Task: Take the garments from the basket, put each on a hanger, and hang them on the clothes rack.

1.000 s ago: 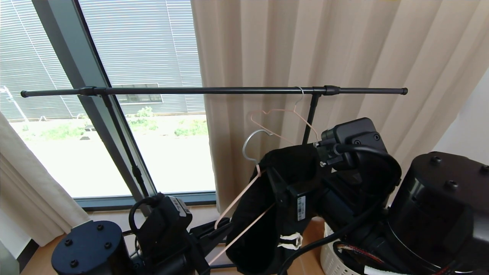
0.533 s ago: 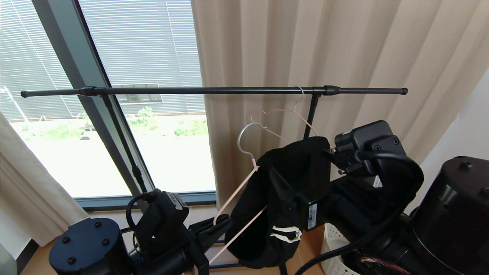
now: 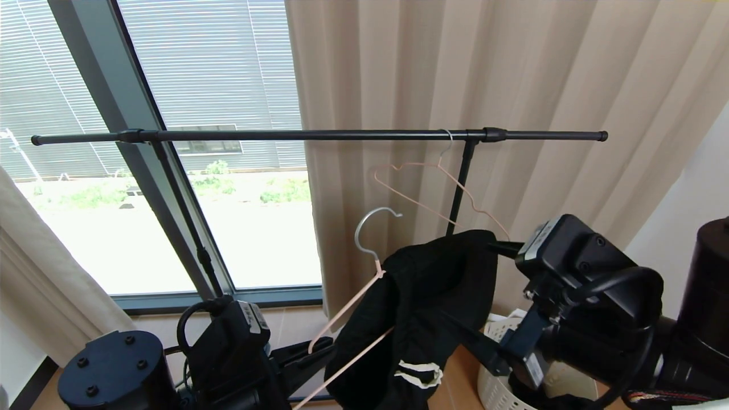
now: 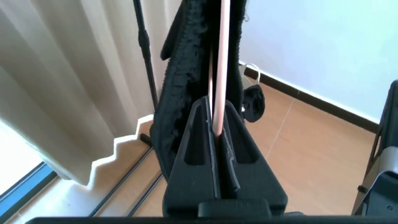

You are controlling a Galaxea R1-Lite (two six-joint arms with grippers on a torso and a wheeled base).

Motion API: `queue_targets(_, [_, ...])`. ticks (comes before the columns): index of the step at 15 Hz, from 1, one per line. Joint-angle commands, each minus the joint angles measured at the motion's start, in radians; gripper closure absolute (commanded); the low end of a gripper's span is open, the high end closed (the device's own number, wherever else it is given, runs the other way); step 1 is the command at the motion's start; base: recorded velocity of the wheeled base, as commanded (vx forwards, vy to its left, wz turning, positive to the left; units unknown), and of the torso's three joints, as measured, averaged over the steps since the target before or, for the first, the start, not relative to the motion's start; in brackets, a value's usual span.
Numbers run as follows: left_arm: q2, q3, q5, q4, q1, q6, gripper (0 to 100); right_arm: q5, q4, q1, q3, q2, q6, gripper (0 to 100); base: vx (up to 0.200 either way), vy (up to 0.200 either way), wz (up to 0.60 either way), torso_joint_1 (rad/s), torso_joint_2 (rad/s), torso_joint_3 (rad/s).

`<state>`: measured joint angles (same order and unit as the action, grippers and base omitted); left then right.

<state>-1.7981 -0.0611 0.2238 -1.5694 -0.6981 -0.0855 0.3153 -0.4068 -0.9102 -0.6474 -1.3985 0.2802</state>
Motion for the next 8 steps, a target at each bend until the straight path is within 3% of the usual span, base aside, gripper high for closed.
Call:
queue_targets(1, [0.009, 0.017, 0.005, -0.001, 0.005, -0.010, 100, -0.214, 0.364, 0.122, -0.150, 0.167, 0.031, 0, 0.000, 0.000, 0.00, 0.000, 0.00, 0.000])
queue_targets(2, [0.011, 0.020, 0.006, -0.001, 0.005, -0.016, 100, -0.255, 0.422, 0.154, -0.175, 0.177, 0.068, 0, 0.000, 0.000, 0.00, 0.000, 0.00, 0.000])
queue_targets(3, [0.011, 0.024, 0.011, -0.001, 0.005, -0.028, 100, -0.367, 0.516, 0.257, -0.228, 0.187, 0.200, 0, 0.000, 0.000, 0.00, 0.000, 0.00, 0.000])
queue_targets(4, [0.011, 0.026, 0.014, -0.001, 0.005, -0.030, 100, -0.406, 0.546, 0.294, -0.244, 0.185, 0.240, 0, 0.000, 0.000, 0.00, 0.000, 0.00, 0.000])
queue_targets(5, [0.013, 0.041, 0.042, -0.001, 0.003, -0.046, 100, -0.525, 0.695, 0.373, -0.320, 0.173, 0.358, 0, 0.000, 0.000, 0.00, 0.000, 0.00, 0.000])
queue_targets(7, [0.022, 0.061, 0.075, -0.001, 0.003, -0.077, 100, -0.593, 0.875, 0.412, -0.426, 0.133, 0.442, 0, 0.000, 0.000, 0.00, 0.000, 0.00, 0.000])
queue_targets(8, [0.029, 0.061, 0.101, -0.001, 0.002, -0.108, 100, -0.616, 0.961, 0.439, -0.486, 0.101, 0.533, 0, 0.000, 0.000, 0.00, 0.000, 0.00, 0.000])
